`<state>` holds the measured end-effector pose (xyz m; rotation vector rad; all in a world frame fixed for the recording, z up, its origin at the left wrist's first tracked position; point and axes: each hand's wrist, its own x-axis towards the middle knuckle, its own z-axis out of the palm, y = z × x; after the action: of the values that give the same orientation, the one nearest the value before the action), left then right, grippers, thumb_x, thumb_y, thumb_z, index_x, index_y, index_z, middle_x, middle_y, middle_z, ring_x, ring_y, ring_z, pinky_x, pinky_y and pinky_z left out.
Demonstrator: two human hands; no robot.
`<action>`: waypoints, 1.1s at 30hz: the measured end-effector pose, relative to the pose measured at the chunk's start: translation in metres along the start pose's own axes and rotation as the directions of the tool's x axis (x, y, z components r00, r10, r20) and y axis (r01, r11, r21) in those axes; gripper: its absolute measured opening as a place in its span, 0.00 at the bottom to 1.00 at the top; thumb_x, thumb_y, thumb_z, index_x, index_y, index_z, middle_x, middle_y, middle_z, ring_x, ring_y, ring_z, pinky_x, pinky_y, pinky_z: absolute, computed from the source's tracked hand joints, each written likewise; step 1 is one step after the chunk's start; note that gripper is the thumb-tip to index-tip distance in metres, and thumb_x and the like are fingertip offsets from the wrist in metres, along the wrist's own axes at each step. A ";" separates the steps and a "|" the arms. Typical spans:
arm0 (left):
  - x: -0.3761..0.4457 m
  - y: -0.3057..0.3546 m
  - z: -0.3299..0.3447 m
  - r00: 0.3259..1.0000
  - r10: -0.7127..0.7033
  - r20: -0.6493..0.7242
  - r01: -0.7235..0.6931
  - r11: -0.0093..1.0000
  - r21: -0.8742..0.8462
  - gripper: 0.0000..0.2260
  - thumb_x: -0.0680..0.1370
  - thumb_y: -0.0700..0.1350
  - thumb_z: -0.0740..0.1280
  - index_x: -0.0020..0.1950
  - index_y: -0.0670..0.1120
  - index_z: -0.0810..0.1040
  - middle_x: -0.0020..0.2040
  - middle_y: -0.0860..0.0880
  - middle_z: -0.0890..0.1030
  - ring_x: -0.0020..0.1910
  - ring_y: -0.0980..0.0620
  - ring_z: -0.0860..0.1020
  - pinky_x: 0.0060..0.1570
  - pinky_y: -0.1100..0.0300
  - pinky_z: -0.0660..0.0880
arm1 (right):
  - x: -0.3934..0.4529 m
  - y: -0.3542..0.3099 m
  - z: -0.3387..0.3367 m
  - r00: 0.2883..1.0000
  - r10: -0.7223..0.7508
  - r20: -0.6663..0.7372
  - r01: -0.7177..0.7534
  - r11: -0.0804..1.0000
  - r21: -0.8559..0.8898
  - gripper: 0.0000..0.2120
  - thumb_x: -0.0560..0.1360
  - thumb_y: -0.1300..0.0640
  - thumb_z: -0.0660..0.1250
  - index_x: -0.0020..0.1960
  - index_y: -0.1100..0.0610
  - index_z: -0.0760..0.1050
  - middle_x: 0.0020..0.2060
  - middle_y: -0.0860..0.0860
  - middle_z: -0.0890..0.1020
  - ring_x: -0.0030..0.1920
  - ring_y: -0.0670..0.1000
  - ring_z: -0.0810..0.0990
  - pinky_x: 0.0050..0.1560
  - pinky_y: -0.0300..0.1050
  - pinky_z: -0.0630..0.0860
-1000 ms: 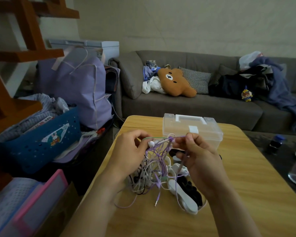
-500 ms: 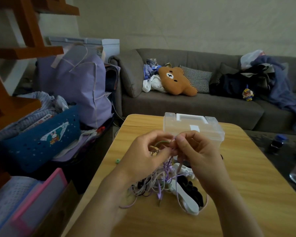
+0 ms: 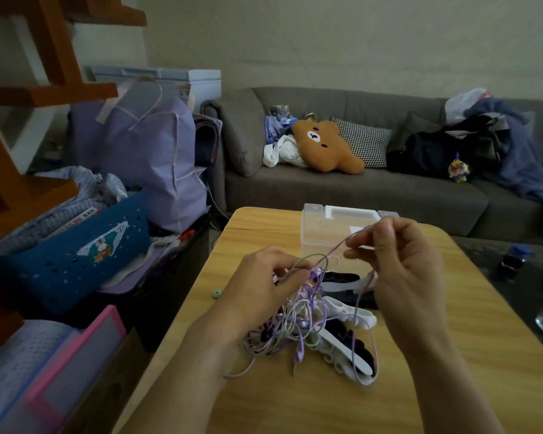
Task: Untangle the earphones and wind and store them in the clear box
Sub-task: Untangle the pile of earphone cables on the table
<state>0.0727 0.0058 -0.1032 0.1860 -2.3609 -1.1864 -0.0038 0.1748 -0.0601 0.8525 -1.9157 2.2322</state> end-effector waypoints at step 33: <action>-0.002 0.011 -0.011 0.846 -0.529 -0.059 0.372 0.667 -0.646 0.11 0.82 0.46 0.64 0.48 0.44 0.85 0.44 0.45 0.86 0.41 0.47 0.84 0.44 0.56 0.78 | -0.002 0.017 0.003 0.908 0.300 0.294 -0.057 0.782 -0.621 0.06 0.80 0.47 0.66 0.47 0.47 0.75 0.33 0.48 0.82 0.32 0.44 0.80 0.33 0.39 0.78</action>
<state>0.0813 0.0055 -0.0896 0.6863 -1.6285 -1.9842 -0.0080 0.1687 -0.0755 1.0626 -2.7628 1.3977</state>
